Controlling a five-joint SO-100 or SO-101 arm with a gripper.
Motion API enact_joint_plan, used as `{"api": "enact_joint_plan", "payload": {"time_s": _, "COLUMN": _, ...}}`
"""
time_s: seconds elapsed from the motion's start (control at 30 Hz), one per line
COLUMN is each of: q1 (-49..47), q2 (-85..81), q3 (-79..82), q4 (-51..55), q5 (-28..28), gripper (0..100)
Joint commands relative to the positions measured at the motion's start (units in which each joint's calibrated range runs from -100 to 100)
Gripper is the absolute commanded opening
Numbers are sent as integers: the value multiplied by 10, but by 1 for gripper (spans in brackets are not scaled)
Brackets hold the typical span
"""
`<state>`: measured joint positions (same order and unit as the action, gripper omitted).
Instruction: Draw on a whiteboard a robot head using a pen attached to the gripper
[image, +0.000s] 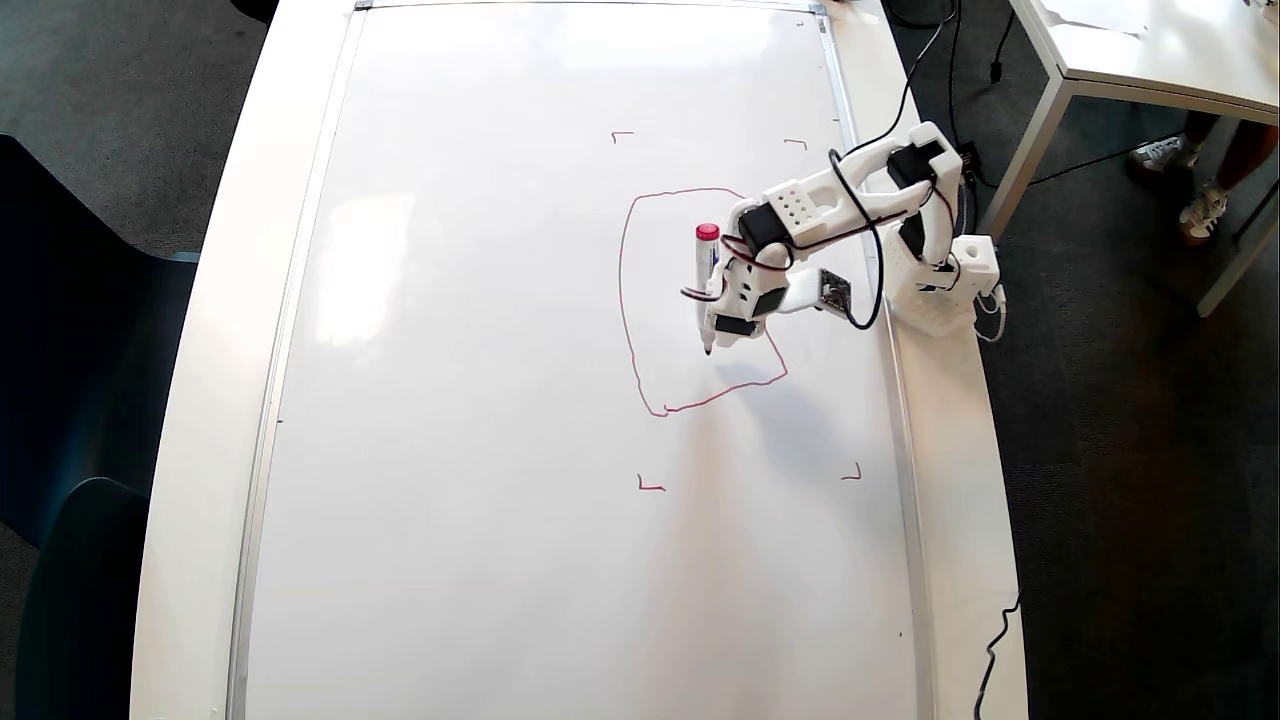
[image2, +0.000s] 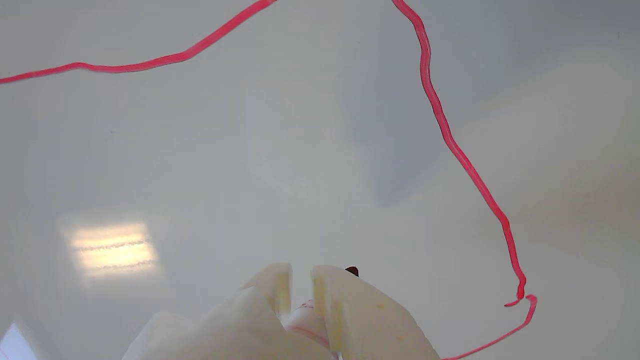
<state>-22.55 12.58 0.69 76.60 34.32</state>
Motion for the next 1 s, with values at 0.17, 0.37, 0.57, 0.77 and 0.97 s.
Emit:
{"api": "enact_joint_plan", "payload": {"time_s": 0.17, "q1": -18, "q2": 32, "q3": -46, "q4": -13, "q5": 0, "gripper": 1}}
{"api": "enact_joint_plan", "payload": {"time_s": 0.37, "q1": -22, "q2": 57, "q3": -46, "q4": -32, "q5": 0, "gripper": 1}}
{"api": "enact_joint_plan", "payload": {"time_s": 0.57, "q1": -22, "q2": 95, "q3": -88, "q4": -65, "q5": 0, "gripper": 1}}
{"api": "enact_joint_plan", "payload": {"time_s": 0.77, "q1": -18, "q2": 156, "q3": -183, "q4": -64, "q5": 0, "gripper": 1}}
{"api": "enact_joint_plan", "payload": {"time_s": 0.97, "q1": -6, "q2": 165, "q3": -182, "q4": -54, "q5": 4, "gripper": 1}}
